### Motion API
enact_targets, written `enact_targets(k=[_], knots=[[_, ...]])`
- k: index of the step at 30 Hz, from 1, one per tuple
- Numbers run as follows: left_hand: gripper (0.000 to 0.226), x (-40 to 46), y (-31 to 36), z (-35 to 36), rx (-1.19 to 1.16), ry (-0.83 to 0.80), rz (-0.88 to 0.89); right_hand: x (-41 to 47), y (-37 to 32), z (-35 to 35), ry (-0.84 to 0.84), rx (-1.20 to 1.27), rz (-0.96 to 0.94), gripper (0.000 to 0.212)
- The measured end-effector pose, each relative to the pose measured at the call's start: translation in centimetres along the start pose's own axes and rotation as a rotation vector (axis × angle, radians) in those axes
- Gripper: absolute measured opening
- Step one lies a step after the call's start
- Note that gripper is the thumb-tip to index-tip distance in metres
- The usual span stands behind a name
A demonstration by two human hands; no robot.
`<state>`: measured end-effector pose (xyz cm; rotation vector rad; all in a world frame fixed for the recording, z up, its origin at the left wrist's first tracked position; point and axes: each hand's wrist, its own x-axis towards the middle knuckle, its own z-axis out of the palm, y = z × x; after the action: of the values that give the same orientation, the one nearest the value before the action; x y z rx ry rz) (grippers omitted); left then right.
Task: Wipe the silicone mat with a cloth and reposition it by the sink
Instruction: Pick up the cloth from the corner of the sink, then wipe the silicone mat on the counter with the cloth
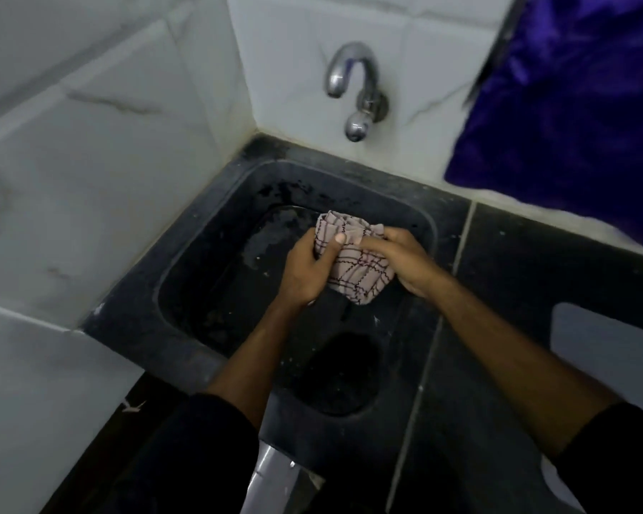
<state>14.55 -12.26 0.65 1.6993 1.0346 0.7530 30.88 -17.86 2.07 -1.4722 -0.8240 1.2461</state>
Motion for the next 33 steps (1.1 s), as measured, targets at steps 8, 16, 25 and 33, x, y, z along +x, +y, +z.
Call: enact_targets(k=[8, 16, 25, 33], knots=[[0.030, -5.9, 5.7, 13.2, -0.064, -0.142, 0.051, -11.7, 1.7, -11.5, -0.046, 0.148, 0.169, 0.052], [0.030, -10.9, 9.4, 27.4, -0.025, -0.289, 0.095, -22.2, 6.7, -22.5, 0.234, 0.353, 0.184, 0.037], [0.023, -16.7, 10.7, 39.5, 0.128, -0.404, 0.258, -32.4, 10.4, -33.0, 0.550, 0.473, 0.118, 0.031], [0.104, -21.8, 10.2, 45.3, 0.894, -0.889, 0.303, -37.5, 12.1, -41.6, 0.994, 0.187, 0.091, 0.021]])
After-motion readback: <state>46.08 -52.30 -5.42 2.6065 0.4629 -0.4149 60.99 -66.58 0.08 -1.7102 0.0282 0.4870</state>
